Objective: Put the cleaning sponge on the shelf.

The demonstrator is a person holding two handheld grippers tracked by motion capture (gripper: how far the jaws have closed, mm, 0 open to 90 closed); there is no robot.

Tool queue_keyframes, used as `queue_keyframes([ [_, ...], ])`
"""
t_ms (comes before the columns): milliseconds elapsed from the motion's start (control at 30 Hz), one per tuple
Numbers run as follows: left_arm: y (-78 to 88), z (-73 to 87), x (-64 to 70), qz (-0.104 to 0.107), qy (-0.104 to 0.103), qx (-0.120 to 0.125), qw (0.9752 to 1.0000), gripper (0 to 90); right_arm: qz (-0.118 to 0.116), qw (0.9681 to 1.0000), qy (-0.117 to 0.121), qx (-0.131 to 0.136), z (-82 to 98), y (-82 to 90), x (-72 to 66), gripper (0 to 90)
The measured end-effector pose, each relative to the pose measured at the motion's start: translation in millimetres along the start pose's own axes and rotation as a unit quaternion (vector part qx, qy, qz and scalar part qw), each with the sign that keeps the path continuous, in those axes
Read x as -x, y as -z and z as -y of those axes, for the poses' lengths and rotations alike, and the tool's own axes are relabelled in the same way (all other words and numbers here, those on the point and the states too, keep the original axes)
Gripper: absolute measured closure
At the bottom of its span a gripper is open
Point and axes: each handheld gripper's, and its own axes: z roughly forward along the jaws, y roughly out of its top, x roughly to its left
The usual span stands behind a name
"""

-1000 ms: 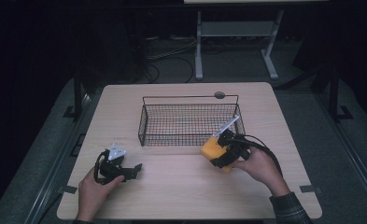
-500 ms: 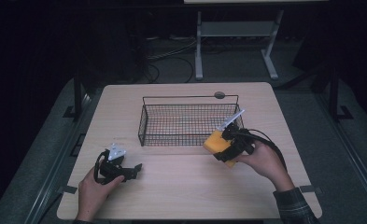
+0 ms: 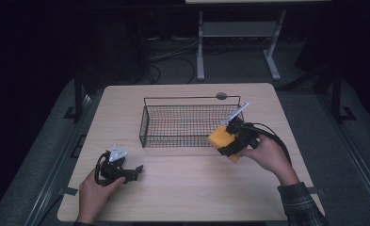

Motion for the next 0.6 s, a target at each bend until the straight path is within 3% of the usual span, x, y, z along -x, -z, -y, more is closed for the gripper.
queue_keyframes([
  [600, 0.1, 0.1, -0.2, 0.001, 0.001, 0.0, 1.0, 12.6, 0.014, 0.9999, -0.003, -0.001, -14.5, 9.6, 18.3, 22.3],
])
